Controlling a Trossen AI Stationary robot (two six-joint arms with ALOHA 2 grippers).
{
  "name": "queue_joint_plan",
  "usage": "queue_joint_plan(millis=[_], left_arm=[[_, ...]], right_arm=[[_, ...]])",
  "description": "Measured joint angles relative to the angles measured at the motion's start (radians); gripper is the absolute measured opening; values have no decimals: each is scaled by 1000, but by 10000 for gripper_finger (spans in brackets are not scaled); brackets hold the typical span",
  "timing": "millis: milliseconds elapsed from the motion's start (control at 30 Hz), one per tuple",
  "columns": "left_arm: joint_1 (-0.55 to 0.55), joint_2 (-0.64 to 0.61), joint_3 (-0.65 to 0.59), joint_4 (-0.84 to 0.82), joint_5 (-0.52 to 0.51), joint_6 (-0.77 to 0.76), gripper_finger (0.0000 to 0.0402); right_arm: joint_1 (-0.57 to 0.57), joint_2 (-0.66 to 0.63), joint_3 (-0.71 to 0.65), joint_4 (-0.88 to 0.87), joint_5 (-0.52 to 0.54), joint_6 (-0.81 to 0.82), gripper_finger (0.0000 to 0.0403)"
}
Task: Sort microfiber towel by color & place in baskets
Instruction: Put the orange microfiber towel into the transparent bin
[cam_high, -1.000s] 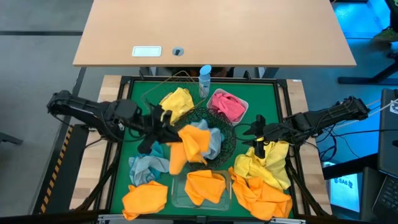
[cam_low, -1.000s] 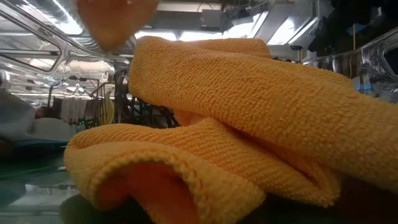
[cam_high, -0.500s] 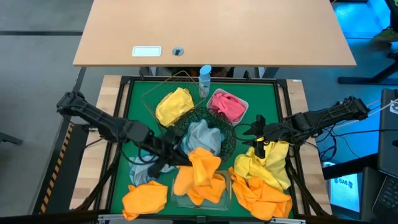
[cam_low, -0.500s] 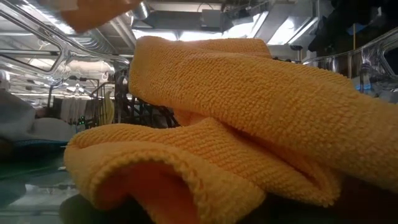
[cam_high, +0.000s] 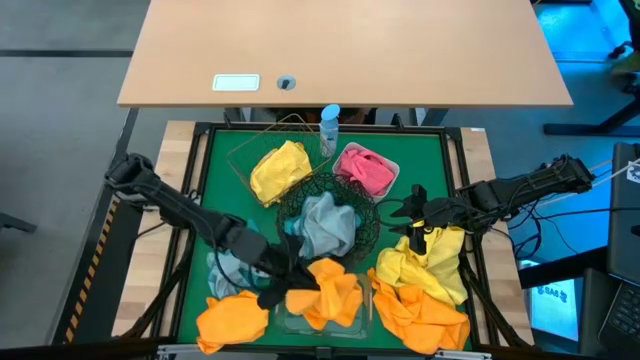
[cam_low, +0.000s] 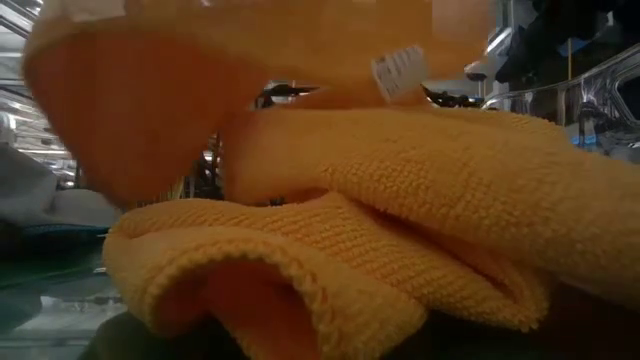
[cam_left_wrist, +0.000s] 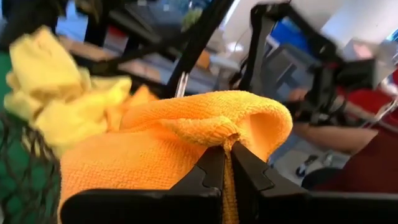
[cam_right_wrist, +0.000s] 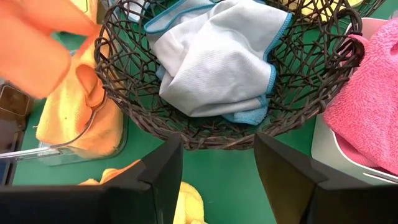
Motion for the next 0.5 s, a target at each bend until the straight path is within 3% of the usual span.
queue_joint_plan(millis=[267,500], left_arm=[[-15,92,0,-109,-82,-26,4],[3,146,0,-225,-53,-122,4]], right_arm=[[0,0,0,-4,0,0,195],[0,0,0,-8,-10,0,195]])
